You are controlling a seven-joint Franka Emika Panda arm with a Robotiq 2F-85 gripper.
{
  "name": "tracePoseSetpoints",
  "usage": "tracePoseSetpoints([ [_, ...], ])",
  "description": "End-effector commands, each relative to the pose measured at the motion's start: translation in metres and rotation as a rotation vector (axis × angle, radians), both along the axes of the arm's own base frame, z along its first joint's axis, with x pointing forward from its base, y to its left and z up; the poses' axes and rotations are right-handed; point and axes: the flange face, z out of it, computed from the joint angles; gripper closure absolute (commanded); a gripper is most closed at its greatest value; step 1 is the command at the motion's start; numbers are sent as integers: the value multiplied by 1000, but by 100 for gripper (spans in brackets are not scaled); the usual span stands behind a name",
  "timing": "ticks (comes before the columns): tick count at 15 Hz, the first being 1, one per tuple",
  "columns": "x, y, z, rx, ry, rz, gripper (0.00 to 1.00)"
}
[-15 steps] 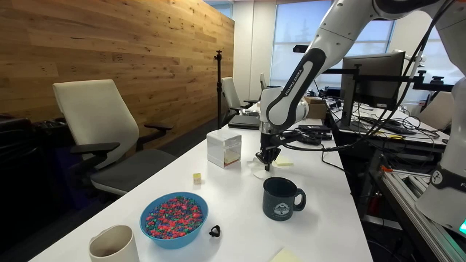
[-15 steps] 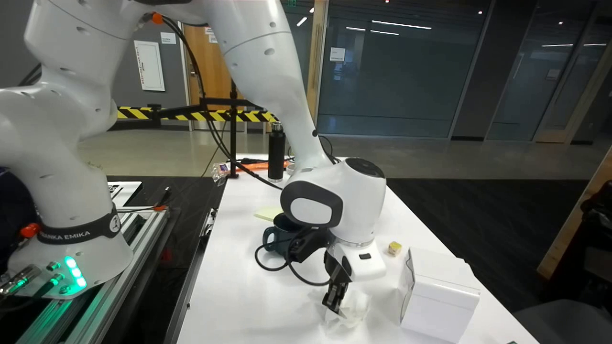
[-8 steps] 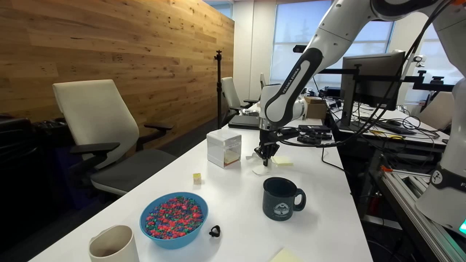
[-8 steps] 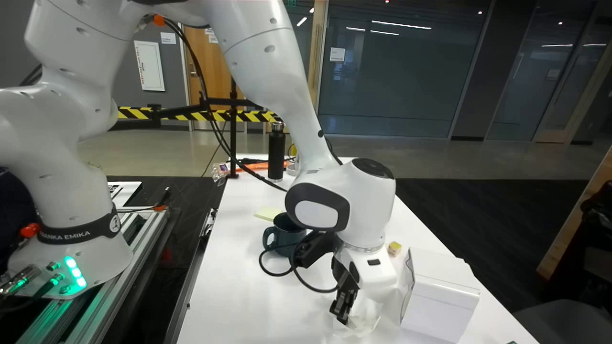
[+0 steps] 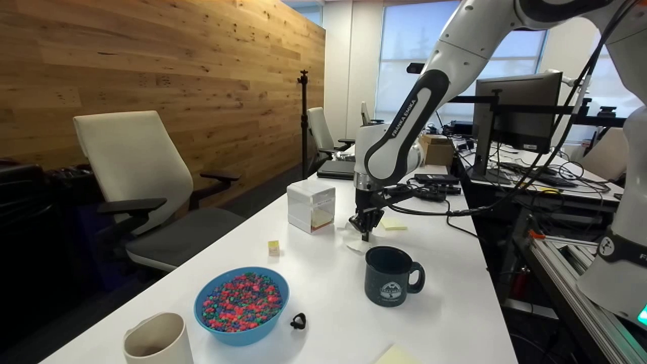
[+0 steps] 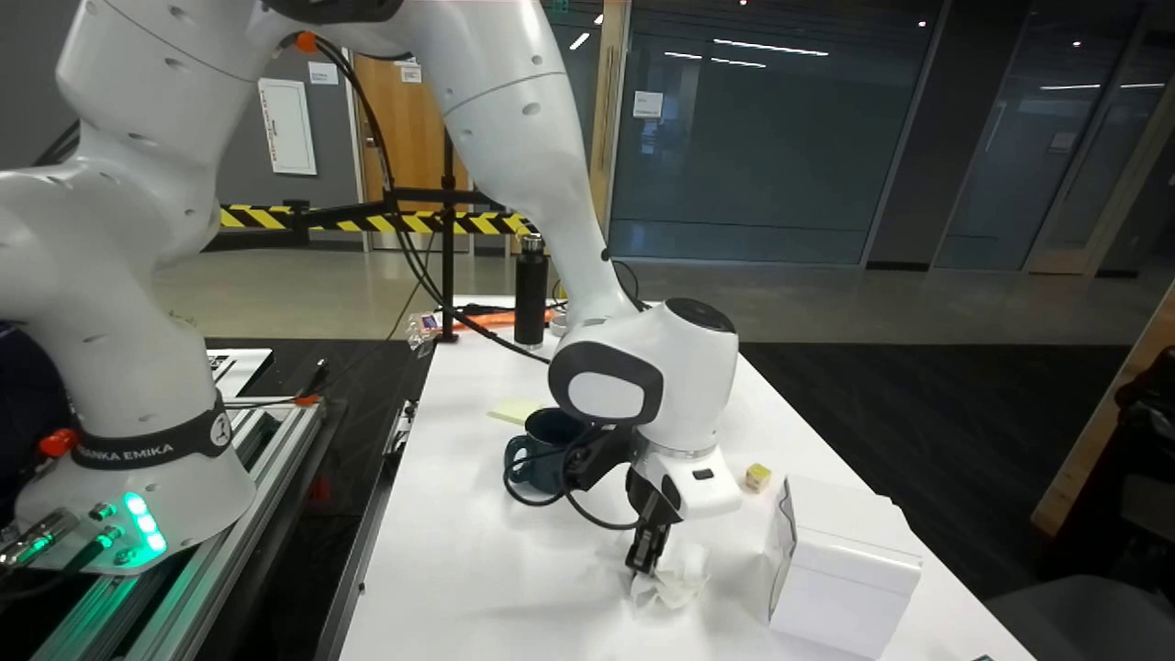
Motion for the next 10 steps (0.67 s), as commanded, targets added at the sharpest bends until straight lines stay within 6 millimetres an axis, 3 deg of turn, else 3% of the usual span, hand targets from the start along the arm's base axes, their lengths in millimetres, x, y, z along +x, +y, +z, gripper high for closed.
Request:
tracePoseSetpoints([
  [1,-16,22,6,-2,9,67,100],
  [5,-37,31,11,-43,45,123,100],
  [10,-50,20,12,-87,72,145,100],
])
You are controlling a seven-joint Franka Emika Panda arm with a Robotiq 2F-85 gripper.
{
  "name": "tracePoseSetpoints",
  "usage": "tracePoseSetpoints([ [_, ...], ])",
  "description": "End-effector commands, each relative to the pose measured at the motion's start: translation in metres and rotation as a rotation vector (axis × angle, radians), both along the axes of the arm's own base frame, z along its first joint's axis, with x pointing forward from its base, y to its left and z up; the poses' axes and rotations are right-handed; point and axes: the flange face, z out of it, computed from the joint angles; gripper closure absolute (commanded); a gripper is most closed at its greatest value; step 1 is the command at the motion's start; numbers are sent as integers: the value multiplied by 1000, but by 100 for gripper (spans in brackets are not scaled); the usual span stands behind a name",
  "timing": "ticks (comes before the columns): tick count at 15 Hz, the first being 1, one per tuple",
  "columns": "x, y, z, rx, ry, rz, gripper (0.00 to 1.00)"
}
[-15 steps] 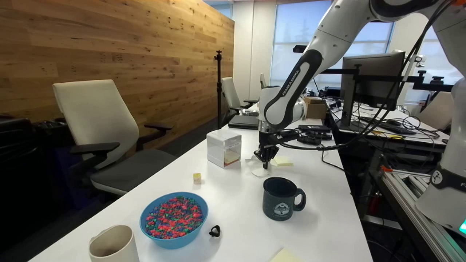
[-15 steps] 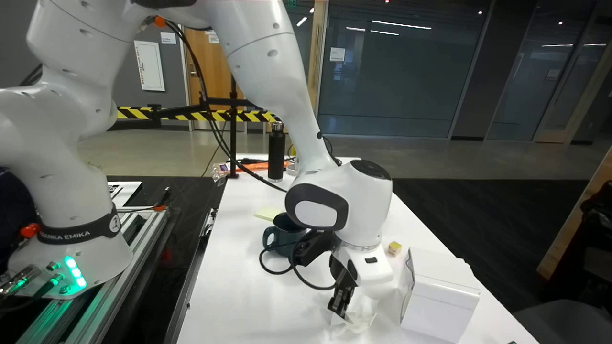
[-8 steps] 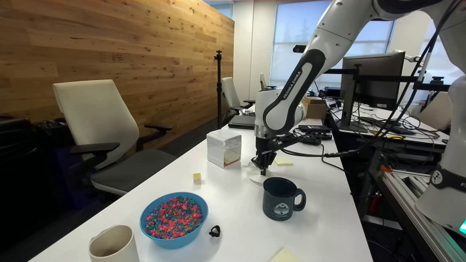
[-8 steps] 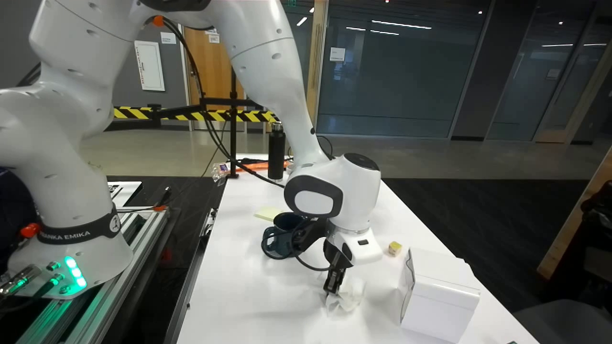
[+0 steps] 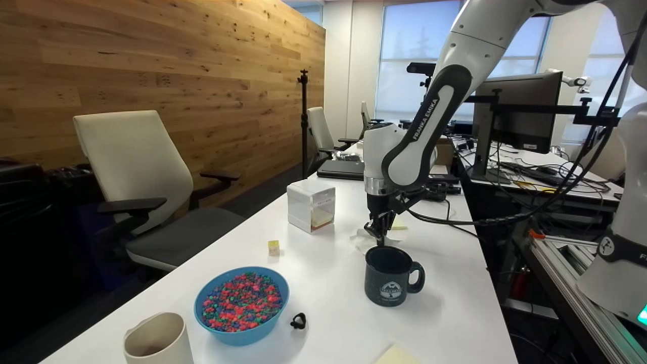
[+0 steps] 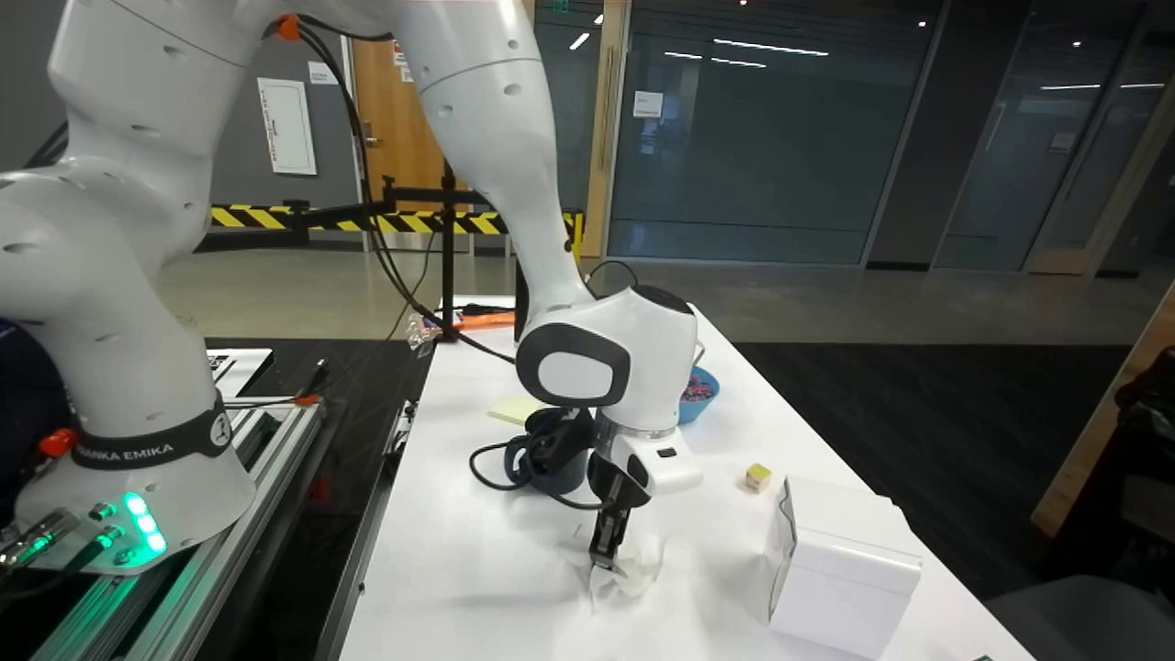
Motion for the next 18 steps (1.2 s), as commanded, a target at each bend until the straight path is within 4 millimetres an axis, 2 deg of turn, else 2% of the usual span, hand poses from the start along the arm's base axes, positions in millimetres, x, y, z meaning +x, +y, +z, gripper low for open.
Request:
tracePoseSetpoints([
  [1,-13,-8,12,-32,-3,5,100],
  [7,-13,-46,12,-63,12,-45,100],
  [9,-13,-51,9,-58,18,-56,100],
  [13,-12,-42,1,-25,37,-41,100],
  [18,-9,-13,-4,13,42,5,100],
])
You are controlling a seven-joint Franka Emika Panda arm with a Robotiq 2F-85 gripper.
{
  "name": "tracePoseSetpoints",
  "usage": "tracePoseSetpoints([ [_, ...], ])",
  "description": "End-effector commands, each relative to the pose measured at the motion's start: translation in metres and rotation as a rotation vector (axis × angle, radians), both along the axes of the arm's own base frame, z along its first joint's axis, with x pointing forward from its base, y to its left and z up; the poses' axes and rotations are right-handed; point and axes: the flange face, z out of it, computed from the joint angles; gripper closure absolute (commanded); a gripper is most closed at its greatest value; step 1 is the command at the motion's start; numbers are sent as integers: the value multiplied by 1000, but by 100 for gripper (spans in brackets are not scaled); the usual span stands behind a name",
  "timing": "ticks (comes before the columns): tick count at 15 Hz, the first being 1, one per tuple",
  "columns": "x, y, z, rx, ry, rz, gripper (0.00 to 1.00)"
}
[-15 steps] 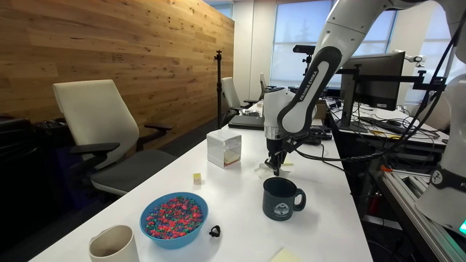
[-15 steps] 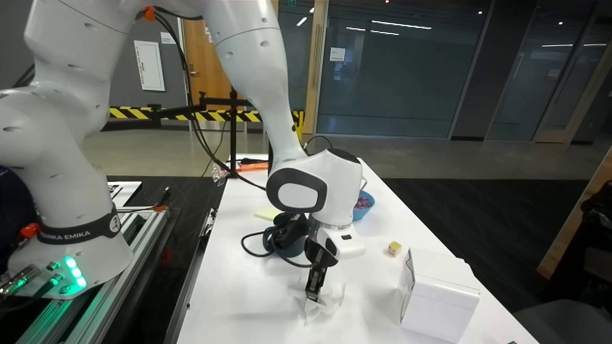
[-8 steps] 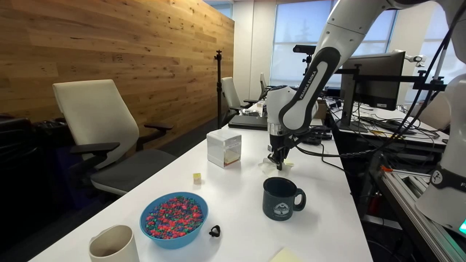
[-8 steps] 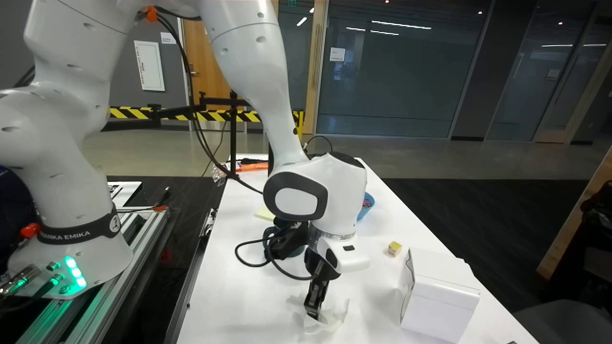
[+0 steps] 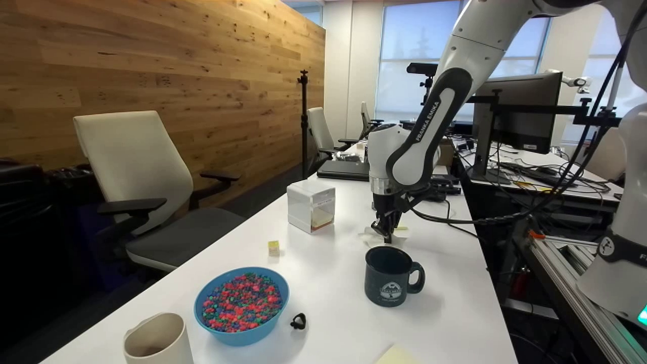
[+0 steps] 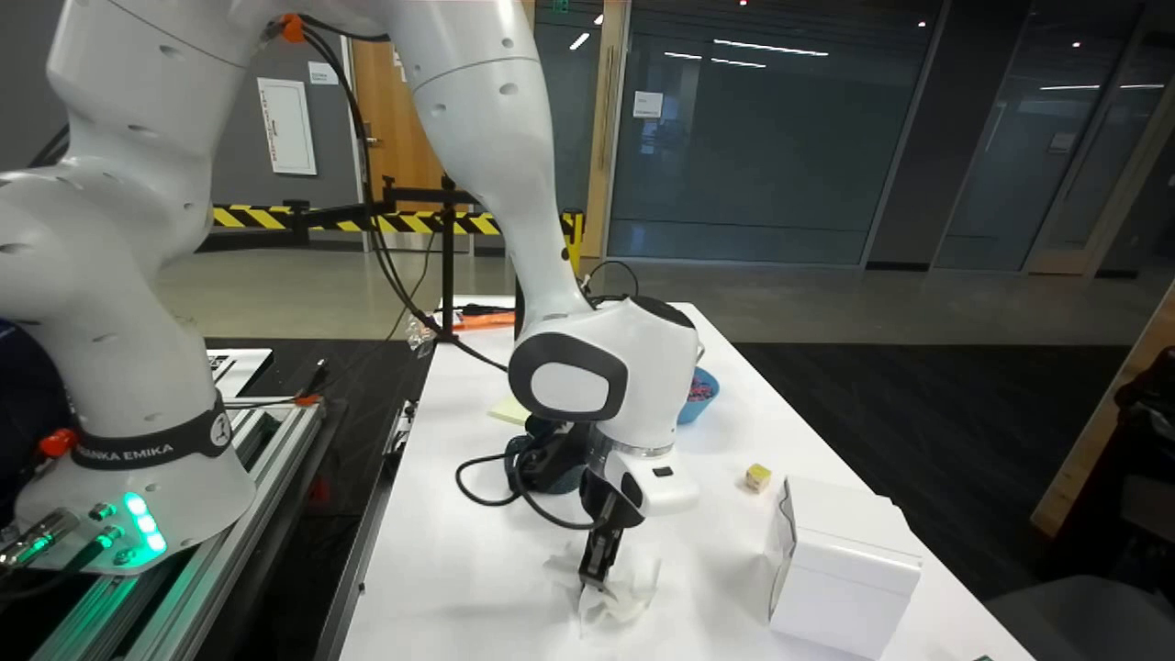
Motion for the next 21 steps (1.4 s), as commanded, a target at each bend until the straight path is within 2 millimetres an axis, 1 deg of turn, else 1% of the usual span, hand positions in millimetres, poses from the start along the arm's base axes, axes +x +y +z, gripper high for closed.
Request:
tracePoseSetpoints([
  [1,4,15,1,40,8,30,100],
  [8,13,50,5,74,-8,67,100],
  [10,15,56,5,79,-11,74,100],
  [11,16,56,5,78,-14,72,100],
  [12,18,51,5,75,-14,62,100],
  [15,20,29,5,58,-16,14,100],
  [18,23,-3,8,45,-23,-55,100],
  [20,23,-22,10,38,-25,-96,100],
  [21,23,-29,8,36,-21,-110,100],
])
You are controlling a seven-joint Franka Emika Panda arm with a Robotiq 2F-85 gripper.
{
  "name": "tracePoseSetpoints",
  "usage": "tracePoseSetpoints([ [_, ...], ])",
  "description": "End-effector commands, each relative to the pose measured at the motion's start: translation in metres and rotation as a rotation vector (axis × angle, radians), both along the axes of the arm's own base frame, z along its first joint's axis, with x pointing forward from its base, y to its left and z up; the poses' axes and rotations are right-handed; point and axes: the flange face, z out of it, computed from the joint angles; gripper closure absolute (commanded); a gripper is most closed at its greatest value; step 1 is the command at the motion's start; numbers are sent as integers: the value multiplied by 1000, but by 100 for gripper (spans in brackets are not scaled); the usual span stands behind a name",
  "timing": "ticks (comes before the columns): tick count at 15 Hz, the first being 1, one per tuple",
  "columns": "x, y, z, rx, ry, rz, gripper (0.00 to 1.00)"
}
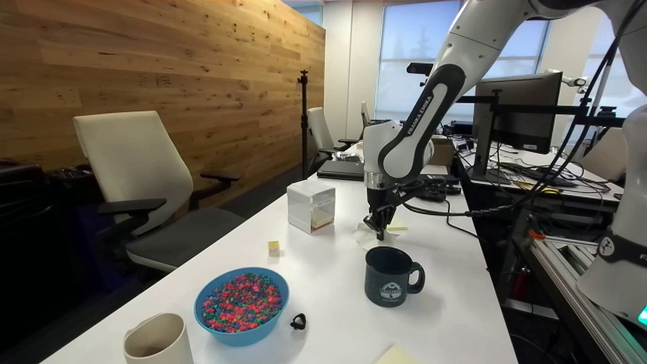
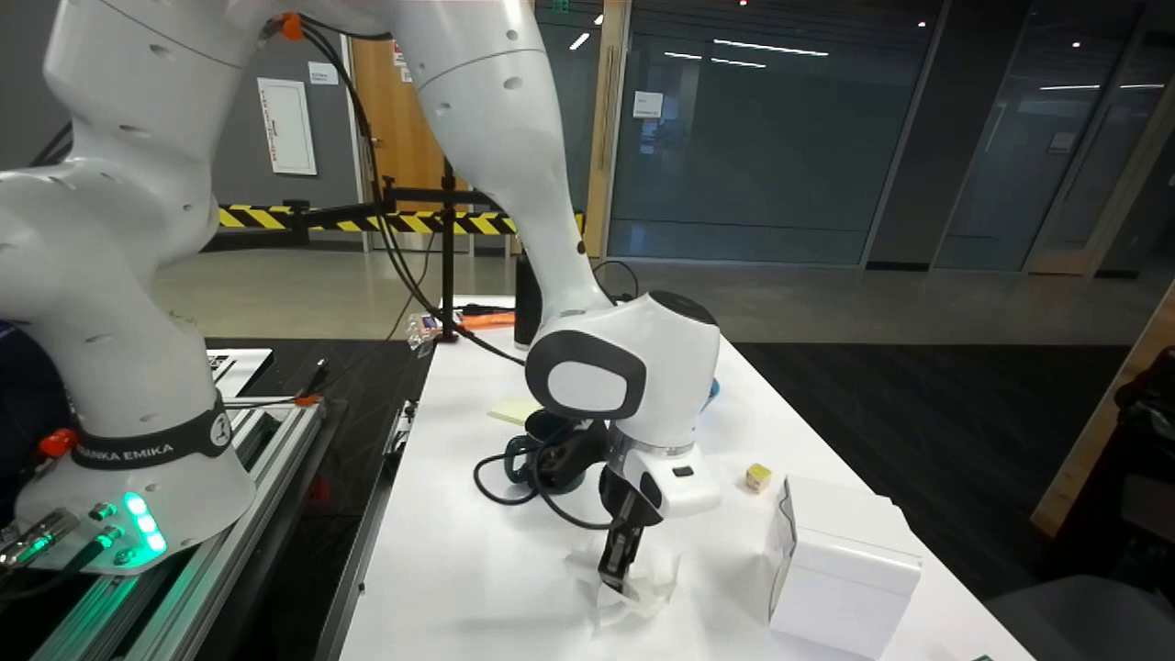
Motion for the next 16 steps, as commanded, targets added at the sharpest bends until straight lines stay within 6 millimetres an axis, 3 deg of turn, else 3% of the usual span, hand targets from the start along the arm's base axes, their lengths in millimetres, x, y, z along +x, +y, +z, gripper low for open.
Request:
tracePoseSetpoints([
  [1,4,-27,-3,4,15,-75,100],
  [8,2,-43,-10,0,36,-92,100],
  [16,-8,-26,1,-1,52,-42,100],
])
